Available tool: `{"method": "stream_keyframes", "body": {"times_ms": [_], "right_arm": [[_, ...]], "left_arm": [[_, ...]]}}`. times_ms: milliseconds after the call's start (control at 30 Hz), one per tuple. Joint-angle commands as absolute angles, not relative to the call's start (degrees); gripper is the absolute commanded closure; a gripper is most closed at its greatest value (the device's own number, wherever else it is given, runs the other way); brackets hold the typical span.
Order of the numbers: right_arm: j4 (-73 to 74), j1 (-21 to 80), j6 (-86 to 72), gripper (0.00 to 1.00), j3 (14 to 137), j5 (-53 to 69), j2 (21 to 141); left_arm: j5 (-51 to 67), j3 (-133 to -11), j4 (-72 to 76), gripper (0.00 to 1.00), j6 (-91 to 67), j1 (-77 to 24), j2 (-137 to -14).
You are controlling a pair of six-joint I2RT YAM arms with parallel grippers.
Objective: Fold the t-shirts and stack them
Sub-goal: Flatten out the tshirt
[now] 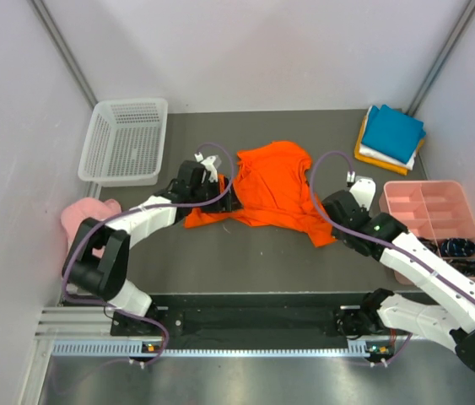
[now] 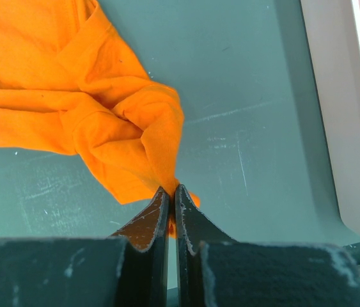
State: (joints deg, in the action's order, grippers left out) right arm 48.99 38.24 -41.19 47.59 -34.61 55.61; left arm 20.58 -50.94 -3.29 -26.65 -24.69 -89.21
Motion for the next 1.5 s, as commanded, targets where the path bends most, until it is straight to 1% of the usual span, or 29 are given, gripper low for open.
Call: {"method": "stream_keyframes", "body": {"times_ms": [0, 233, 333, 667, 1133, 1467], "right_arm": [[47.5, 38.8, -41.7, 1.0, 47.6, -34.4, 54.9], [47.0, 38.8, -41.9, 1.0, 47.5, -33.5, 55.5], [47.4, 38.8, -41.8, 1.0, 47.5, -33.7, 55.4], [48.5, 38.7, -42.3, 1.0, 47.4, -34.5, 54.5], [48.8, 38.8, -42.2, 1.0, 47.4, -35.1, 54.5], [48.8, 38.7, -42.3, 1.0, 47.4, -35.2, 54.6]], "left_arm": [[19.3, -50.2, -5.6, 0.21, -26.1, -24.9, -82.9], [20.0, -47.9, -3.5, 0.23, -27.9, -25.4, -81.6], [19.3, -47.5, -1.4, 0.25, -28.7, -26.5, -82.7], [18.5, -50.9, 1.7, 0.25, -29.6, -30.7, -89.1], [15.2, -51.6, 1.5, 0.25, -28.4, -30.7, -90.5], [15.9, -51.6, 1.3, 0.27, -28.6, -30.7, -91.6]]}}
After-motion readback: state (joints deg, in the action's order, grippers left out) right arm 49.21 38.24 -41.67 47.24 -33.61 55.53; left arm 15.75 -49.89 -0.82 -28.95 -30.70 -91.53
